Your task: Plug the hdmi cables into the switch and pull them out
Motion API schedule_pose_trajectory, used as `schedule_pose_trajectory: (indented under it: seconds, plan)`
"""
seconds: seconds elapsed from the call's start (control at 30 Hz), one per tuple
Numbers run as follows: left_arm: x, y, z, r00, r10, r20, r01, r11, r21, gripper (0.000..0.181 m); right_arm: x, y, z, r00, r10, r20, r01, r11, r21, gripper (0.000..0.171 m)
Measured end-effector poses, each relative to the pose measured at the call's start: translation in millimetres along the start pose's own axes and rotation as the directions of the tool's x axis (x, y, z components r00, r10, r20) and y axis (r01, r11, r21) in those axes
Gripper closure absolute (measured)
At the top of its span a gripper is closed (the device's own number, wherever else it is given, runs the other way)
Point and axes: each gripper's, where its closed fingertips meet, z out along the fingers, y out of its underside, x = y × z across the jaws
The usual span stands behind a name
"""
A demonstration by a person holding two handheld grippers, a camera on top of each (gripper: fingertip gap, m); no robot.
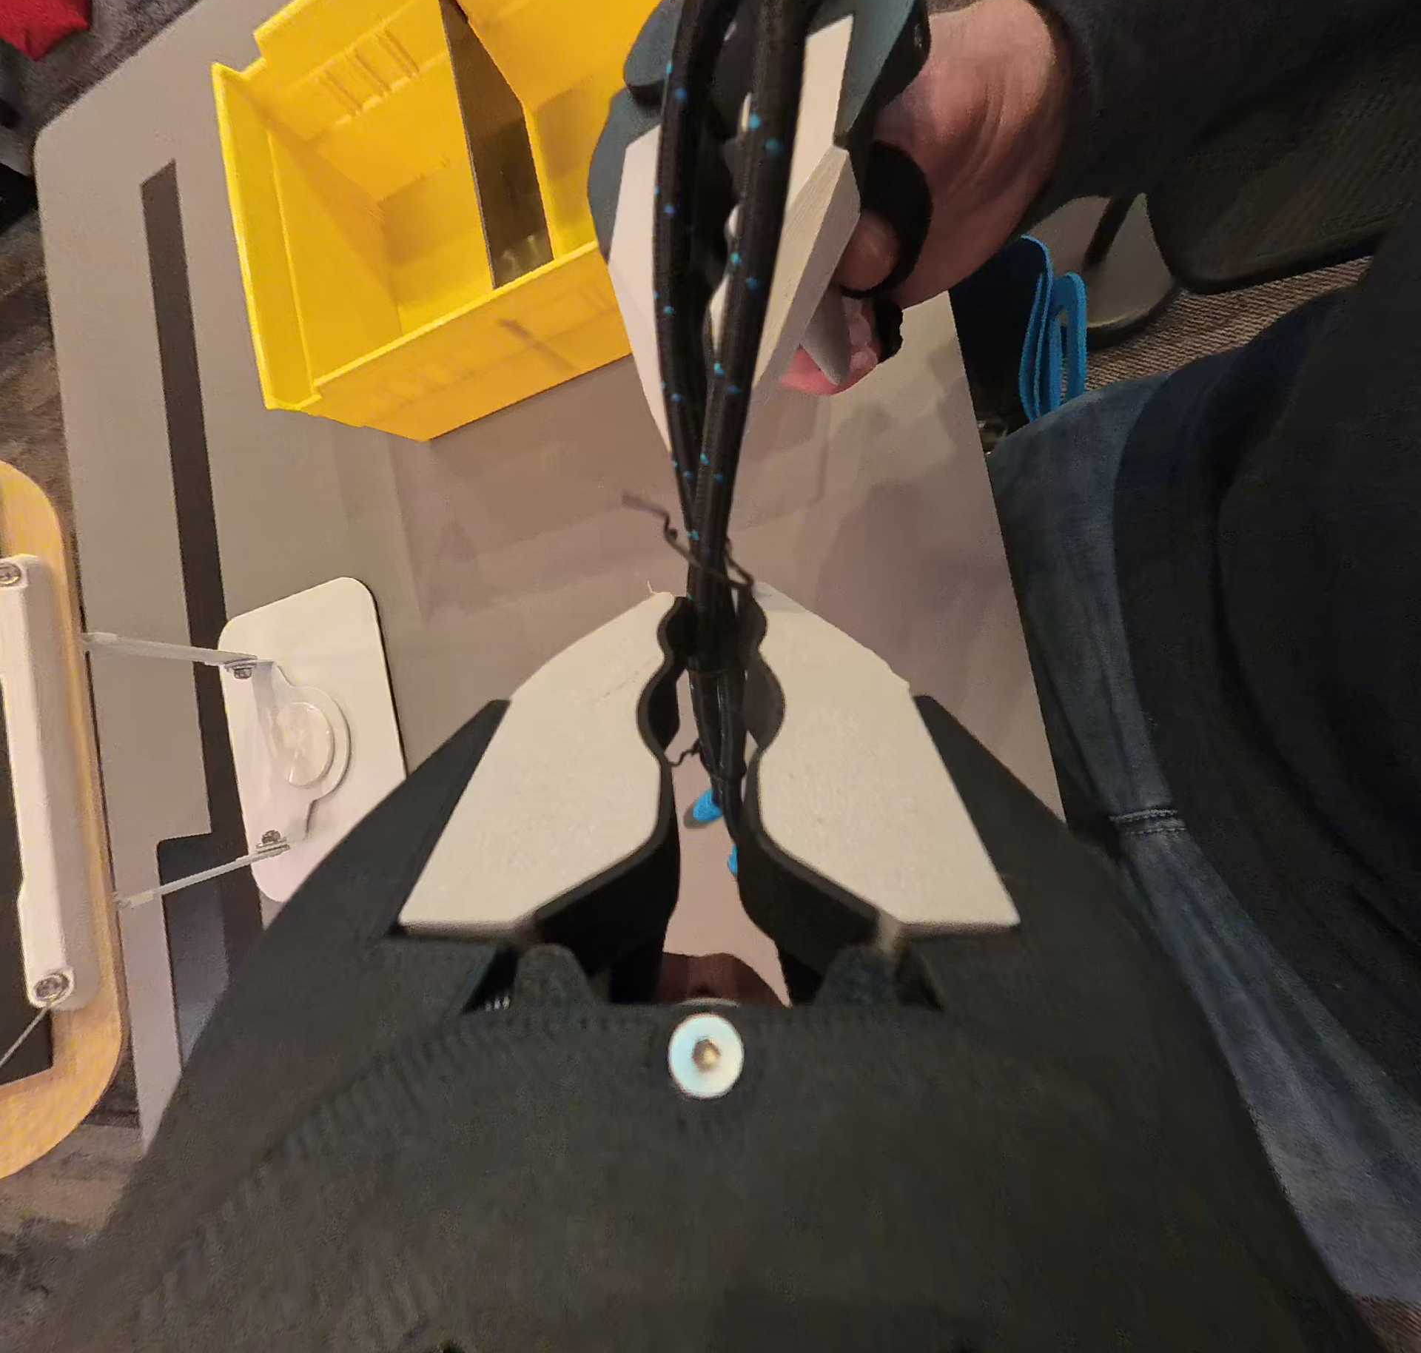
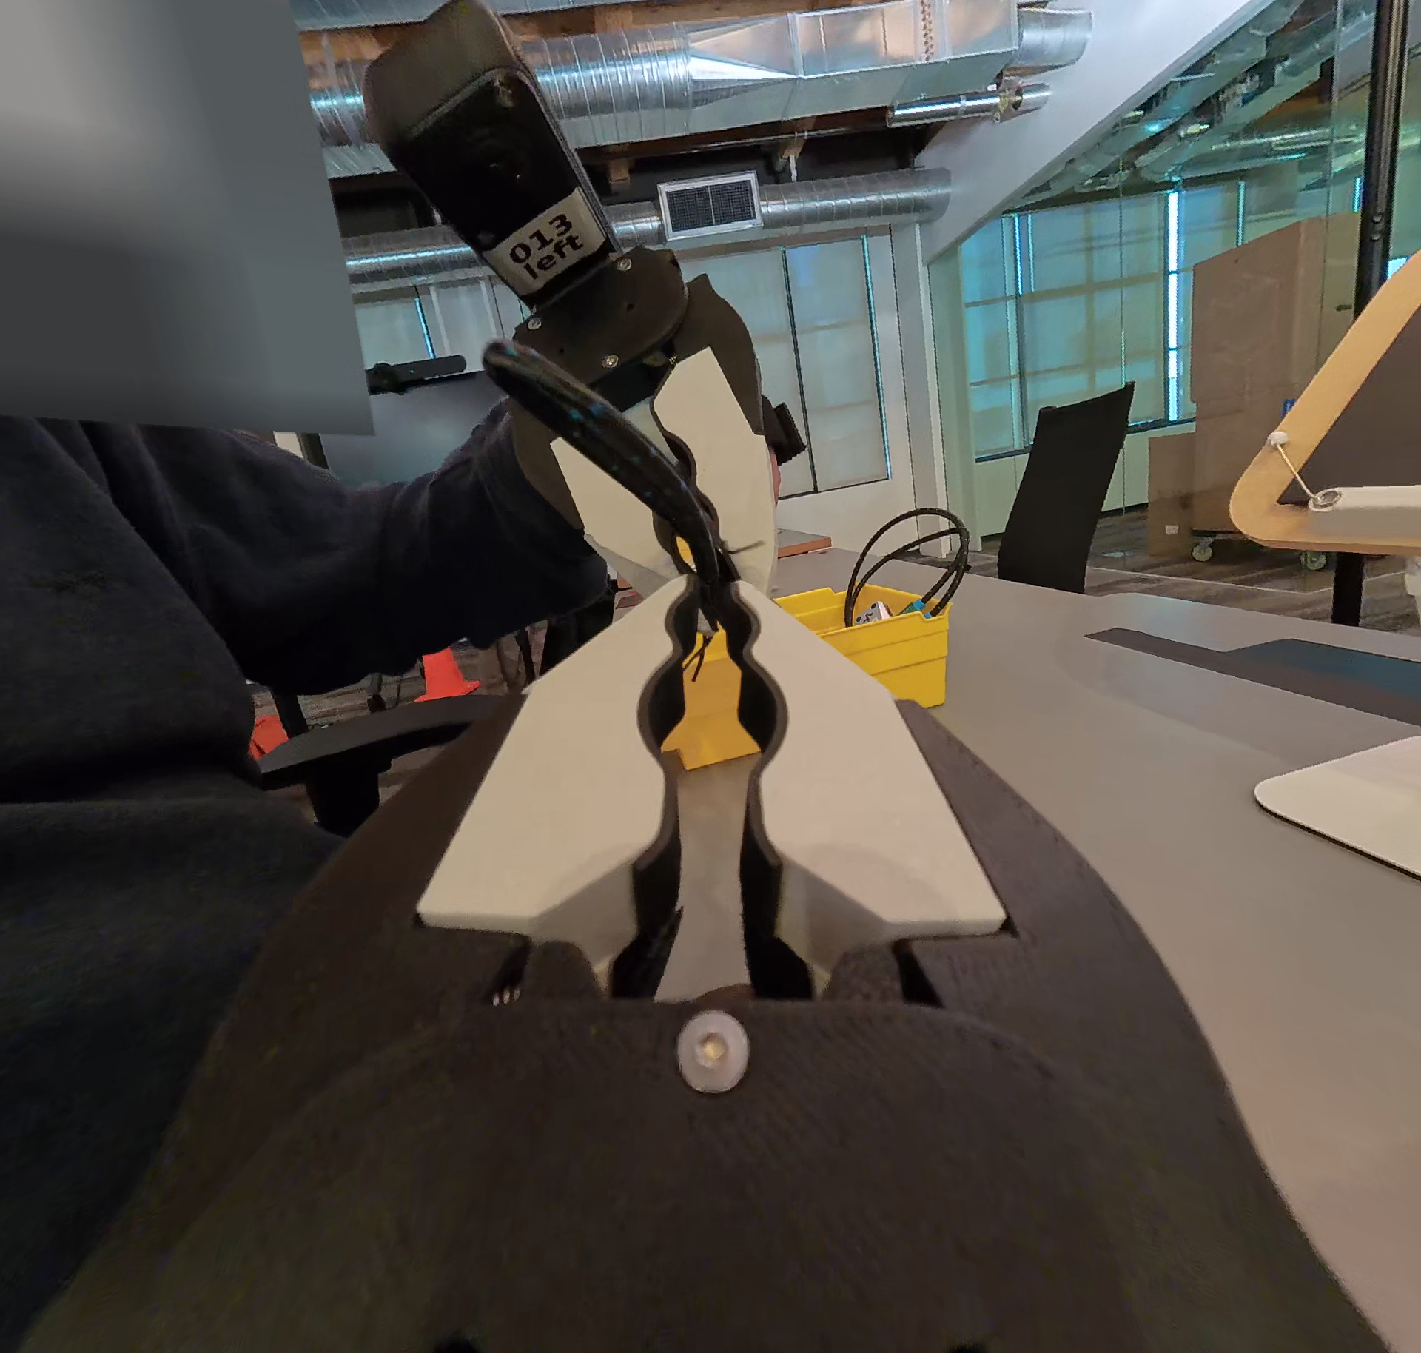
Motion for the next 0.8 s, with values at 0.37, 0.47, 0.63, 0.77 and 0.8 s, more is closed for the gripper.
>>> schedule_pose_trajectory:
  seconds: [0.37,0.47,0.63,0.77,0.8]
  plan:
    - [1,2,1,0.995,0.087,-0.049,-0.090,0.993,-0.077,0.170,-4,9,11,0.976,-0.219,-0.011,0.216,0.966,-0.142,0.134]
    - [4,-8,-1,0.987,0.154,-0.042,-0.156,0.987,-0.048,0.170,-8,8,18,0.931,-0.365,0.011,0.359,0.911,-0.203,0.128]
    - [7,-11,-6,0.979,0.203,-0.033,-0.205,0.978,-0.040,0.171,-18,-3,21,0.848,-0.528,0.044,0.524,0.824,-0.216,0.131]
    - [7,-15,-8,0.980,0.197,-0.023,-0.197,0.980,-0.017,0.171,-22,1,23,0.801,-0.595,0.069,0.590,0.764,-0.262,0.142]
    - [7,-16,-8,0.980,0.196,-0.023,-0.196,0.980,-0.015,0.171,-22,1,24,0.796,-0.601,0.065,0.595,0.759,-0.264,0.143]
